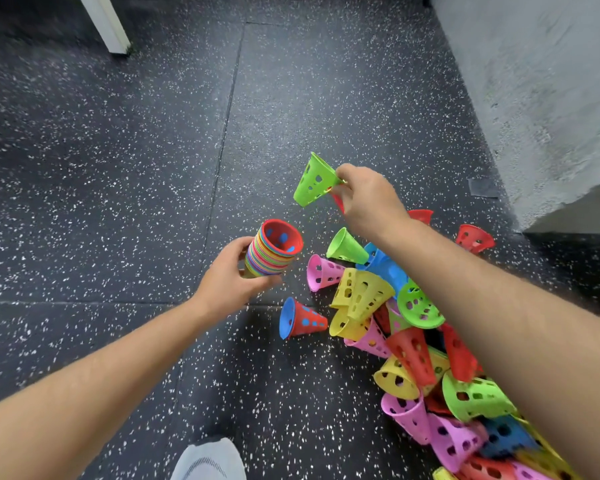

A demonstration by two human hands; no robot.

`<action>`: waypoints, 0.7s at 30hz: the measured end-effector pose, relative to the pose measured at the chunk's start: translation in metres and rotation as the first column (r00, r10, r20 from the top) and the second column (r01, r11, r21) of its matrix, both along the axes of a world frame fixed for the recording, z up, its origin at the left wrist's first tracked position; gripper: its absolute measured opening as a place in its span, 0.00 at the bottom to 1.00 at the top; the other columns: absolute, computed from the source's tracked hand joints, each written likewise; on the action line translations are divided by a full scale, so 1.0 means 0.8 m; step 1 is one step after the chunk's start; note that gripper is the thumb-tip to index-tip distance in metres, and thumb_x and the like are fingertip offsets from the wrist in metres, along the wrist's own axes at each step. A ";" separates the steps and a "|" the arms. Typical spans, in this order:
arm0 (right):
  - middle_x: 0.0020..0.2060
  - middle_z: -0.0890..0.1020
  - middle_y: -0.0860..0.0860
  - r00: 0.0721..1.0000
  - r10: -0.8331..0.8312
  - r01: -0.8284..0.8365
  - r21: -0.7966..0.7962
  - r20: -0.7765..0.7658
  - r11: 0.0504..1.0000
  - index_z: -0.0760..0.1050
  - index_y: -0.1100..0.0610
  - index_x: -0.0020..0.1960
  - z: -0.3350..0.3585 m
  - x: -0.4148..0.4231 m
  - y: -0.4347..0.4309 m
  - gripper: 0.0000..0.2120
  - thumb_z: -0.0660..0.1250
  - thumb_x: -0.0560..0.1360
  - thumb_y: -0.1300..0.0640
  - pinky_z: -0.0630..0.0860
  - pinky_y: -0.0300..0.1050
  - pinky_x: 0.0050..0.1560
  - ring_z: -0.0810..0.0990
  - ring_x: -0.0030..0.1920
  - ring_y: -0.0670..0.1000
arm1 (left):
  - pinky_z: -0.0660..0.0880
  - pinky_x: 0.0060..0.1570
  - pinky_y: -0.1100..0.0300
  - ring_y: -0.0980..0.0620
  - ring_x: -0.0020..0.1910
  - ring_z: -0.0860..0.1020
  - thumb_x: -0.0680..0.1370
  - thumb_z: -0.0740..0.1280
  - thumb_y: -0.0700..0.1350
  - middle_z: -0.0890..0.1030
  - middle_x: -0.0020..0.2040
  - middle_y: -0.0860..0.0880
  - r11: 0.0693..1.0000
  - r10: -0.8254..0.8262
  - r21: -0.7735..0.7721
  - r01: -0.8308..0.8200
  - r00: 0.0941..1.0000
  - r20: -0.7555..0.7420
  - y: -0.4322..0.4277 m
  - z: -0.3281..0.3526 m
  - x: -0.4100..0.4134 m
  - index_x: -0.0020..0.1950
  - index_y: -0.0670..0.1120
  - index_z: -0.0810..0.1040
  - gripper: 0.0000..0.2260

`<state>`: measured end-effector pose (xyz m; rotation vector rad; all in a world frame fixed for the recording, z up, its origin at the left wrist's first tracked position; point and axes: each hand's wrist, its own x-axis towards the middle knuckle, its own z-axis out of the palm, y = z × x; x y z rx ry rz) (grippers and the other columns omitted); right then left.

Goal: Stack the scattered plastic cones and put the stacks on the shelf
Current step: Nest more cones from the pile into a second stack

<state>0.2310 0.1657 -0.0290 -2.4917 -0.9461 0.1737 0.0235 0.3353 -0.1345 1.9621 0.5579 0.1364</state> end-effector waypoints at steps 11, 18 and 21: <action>0.52 0.75 0.55 0.957 0.267 -0.253 -0.121 0.117 0.960 0.74 0.56 0.59 0.040 -0.140 -0.052 0.08 0.61 0.82 0.57 0.74 0.57 0.54 0.72 0.57 0.59 | 0.79 0.57 0.63 0.63 0.59 0.79 0.69 0.84 0.48 0.80 0.61 0.59 1.000 -0.013 0.025 0.010 0.992 0.126 -0.033 0.042 -0.054 0.65 0.58 0.75 0.29; 0.52 0.76 0.54 0.936 0.270 -0.245 -0.134 0.225 0.960 0.72 0.55 0.66 0.029 -0.182 -0.072 0.18 0.68 0.78 0.58 0.63 0.44 0.53 0.71 0.57 0.56 | 0.80 0.60 0.54 0.58 0.62 0.79 0.69 0.84 0.47 0.81 0.63 0.55 0.999 -0.024 -0.019 0.026 0.993 0.118 -0.062 0.039 -0.095 0.68 0.51 0.76 0.30; 0.52 0.76 0.54 0.946 0.229 -0.211 -0.099 0.231 0.972 0.71 0.57 0.66 0.037 -0.188 -0.082 0.20 0.67 0.76 0.67 0.69 0.49 0.56 0.70 0.56 0.57 | 0.79 0.62 0.55 0.58 0.61 0.80 0.69 0.84 0.47 0.81 0.62 0.55 1.000 -0.002 -0.025 0.005 0.994 0.106 -0.064 0.038 -0.105 0.68 0.50 0.76 0.31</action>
